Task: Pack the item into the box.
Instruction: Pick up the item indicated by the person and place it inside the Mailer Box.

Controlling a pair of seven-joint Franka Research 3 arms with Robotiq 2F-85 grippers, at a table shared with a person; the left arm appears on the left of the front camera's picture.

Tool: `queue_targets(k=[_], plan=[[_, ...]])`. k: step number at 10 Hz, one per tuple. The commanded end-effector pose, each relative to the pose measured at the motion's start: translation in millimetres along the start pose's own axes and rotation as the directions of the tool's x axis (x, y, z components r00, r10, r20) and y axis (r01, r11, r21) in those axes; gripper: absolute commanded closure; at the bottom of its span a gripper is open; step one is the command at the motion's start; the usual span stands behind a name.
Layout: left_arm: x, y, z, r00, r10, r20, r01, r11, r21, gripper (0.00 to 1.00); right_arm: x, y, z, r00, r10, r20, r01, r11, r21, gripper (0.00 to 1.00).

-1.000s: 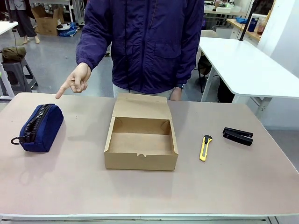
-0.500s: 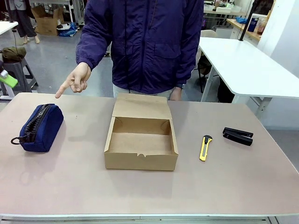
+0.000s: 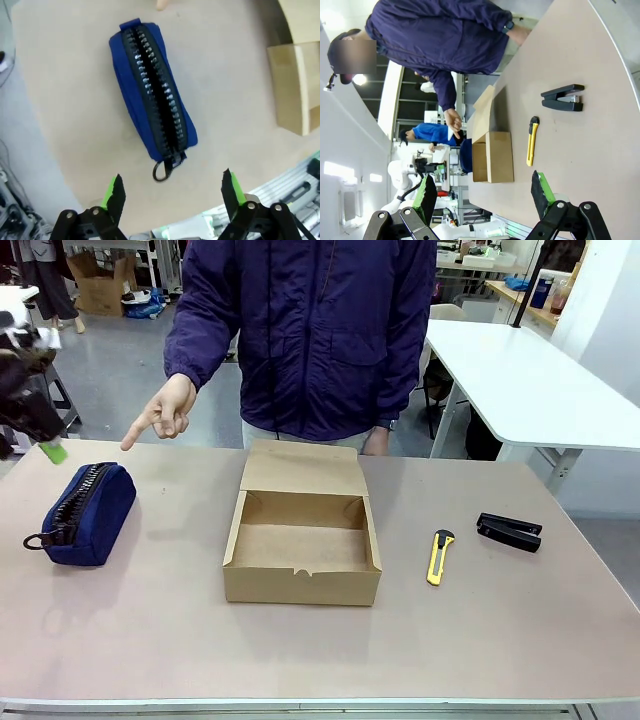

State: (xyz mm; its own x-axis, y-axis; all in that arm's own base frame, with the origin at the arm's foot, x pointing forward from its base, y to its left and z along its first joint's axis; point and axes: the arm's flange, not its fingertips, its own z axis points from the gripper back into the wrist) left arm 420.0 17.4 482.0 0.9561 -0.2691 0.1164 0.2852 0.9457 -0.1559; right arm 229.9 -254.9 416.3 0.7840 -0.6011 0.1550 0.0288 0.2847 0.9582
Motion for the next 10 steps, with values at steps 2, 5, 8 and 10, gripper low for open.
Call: queue_targets(k=[2,5,8,10], plan=[[29.2,8.5,-51.4,0.997,0.074,0.027,-0.076,0.994,0.078,0.0,3.2,1.4,-0.1,1.0,0.026,0.012,-0.026,0.999,0.02,0.0],[44.1,6.2,-102.7,0.997,0.062,-0.048,-0.057,0.993,0.103,0.0,3.2,1.4,-0.1,1.0,0.026,0.012,-0.026,0.999,0.02,0.0],[48.7,5.1,-139.2,0.995,0.089,-0.054,-0.082,0.989,0.124,0.0,3.2,1.4,-0.1,1.0,0.026,0.012,-0.026,0.999,0.02,0.0],[47.7,4.0,-144.0,0.993,0.107,-0.052,-0.099,0.985,0.138,0.0,3.2,1.4,-0.1,1.0,0.026,0.012,-0.026,0.999,0.02,0.0]])
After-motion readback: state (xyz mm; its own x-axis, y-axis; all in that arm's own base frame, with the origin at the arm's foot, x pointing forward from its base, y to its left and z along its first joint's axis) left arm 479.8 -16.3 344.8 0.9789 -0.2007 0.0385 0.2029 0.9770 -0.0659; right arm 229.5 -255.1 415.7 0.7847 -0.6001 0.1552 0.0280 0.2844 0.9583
